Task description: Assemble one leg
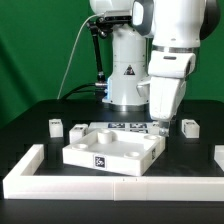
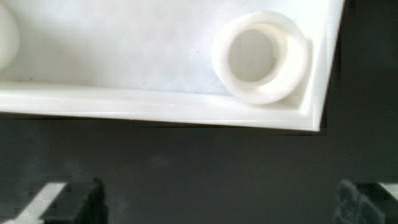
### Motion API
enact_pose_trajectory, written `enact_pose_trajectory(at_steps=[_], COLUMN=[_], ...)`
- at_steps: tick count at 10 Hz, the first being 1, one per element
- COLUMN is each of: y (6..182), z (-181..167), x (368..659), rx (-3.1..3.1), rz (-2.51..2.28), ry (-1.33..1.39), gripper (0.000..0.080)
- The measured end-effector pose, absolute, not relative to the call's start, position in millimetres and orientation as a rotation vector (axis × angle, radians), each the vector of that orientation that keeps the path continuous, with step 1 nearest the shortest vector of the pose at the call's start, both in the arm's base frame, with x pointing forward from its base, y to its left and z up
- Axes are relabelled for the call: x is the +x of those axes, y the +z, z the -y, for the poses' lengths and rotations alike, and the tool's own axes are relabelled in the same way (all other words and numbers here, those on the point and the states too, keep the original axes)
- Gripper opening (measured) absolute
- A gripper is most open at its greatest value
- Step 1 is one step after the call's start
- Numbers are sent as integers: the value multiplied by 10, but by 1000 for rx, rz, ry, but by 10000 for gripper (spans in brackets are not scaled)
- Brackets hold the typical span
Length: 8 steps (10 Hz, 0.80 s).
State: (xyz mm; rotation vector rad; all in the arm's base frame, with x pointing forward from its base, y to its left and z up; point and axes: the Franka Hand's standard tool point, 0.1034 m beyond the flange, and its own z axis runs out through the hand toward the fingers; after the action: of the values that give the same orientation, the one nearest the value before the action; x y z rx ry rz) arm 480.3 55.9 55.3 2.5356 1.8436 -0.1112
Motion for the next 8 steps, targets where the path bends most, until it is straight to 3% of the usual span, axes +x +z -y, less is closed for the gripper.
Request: enact_pose_trajectory(at_steps=[5,8], y=[437,423], z=[-331,-278], x=[4427,4411], rx=[2486,2496], rz=[-1842,-1831], ry=[101,94], gripper=[650,650])
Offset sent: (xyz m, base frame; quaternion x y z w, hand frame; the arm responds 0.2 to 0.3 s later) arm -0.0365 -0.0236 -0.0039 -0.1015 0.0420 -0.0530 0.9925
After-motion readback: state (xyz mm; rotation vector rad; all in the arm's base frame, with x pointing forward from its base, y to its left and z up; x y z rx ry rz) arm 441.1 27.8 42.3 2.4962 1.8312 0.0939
